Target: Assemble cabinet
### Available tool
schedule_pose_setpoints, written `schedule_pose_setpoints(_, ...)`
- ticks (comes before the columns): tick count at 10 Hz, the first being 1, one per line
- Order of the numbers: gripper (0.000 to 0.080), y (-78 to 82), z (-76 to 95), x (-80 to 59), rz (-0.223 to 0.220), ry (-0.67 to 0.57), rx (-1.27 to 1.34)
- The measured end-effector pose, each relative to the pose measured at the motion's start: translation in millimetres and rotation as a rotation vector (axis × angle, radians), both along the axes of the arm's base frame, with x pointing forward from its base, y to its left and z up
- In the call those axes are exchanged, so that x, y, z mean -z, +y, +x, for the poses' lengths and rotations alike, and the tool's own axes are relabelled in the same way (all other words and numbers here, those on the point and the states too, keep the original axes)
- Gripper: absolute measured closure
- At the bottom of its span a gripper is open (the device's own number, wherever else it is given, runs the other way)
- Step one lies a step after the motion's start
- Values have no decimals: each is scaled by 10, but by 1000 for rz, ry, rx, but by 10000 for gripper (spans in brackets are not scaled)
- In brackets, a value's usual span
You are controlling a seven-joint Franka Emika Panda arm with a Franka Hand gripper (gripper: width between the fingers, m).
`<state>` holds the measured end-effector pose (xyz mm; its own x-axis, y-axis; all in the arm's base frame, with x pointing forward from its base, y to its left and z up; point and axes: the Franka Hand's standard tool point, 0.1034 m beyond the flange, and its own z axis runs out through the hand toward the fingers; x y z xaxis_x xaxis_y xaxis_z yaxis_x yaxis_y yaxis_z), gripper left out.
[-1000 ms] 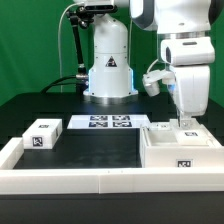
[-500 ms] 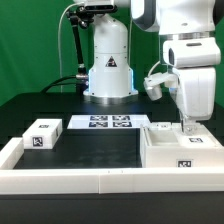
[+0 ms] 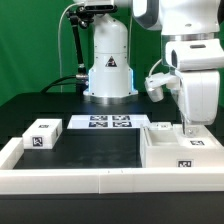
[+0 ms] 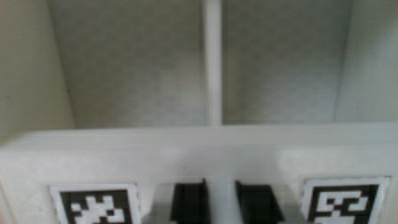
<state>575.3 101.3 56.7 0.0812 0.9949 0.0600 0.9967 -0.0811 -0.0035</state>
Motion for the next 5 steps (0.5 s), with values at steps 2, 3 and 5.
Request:
schedule_pose_setpoints(2,729,-6,-2,2,0,0,2)
schedule_pose_setpoints(3,729,-7,-3,6,0,1,2)
schedule_pose_setpoints(5,410,-7,-5,10,0,2,2)
